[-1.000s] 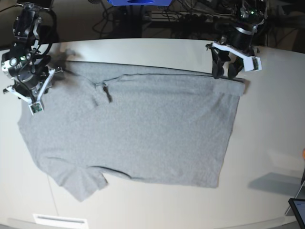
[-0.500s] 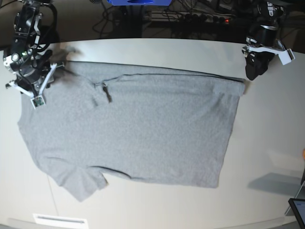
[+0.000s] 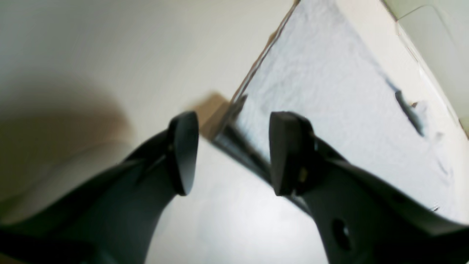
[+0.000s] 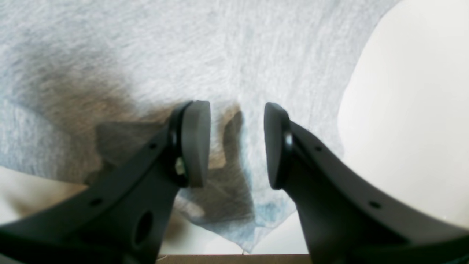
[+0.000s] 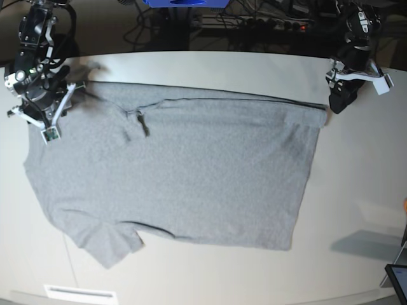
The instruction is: Fold the T-shirt properly
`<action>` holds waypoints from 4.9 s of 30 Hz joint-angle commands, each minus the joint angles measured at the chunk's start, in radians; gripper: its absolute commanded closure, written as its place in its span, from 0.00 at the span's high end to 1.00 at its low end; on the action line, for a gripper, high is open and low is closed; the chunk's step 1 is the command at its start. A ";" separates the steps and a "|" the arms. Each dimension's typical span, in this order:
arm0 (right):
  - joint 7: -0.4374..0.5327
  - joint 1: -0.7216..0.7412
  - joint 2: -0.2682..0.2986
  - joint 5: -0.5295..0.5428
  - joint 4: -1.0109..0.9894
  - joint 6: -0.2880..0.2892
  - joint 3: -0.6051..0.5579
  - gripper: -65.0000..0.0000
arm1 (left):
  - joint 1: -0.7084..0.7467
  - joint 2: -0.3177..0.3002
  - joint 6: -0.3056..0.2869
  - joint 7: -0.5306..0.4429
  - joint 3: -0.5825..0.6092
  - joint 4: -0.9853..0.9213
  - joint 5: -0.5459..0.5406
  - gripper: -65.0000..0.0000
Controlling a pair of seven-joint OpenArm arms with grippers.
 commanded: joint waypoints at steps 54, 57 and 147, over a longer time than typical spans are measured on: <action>0.013 0.006 0.011 -0.001 0.013 -0.003 0.007 0.35 | -0.140 -0.015 -0.007 -0.014 0.159 -0.141 -0.009 0.38; 0.013 0.006 0.011 -0.001 0.013 -0.003 0.007 0.35 | -0.140 -0.015 -0.007 -0.014 0.159 -0.144 -0.009 0.19; 0.111 -0.073 0.022 -0.004 0.100 0.186 -0.201 0.34 | -0.370 0.023 0.023 -0.016 0.159 -0.417 -0.011 0.36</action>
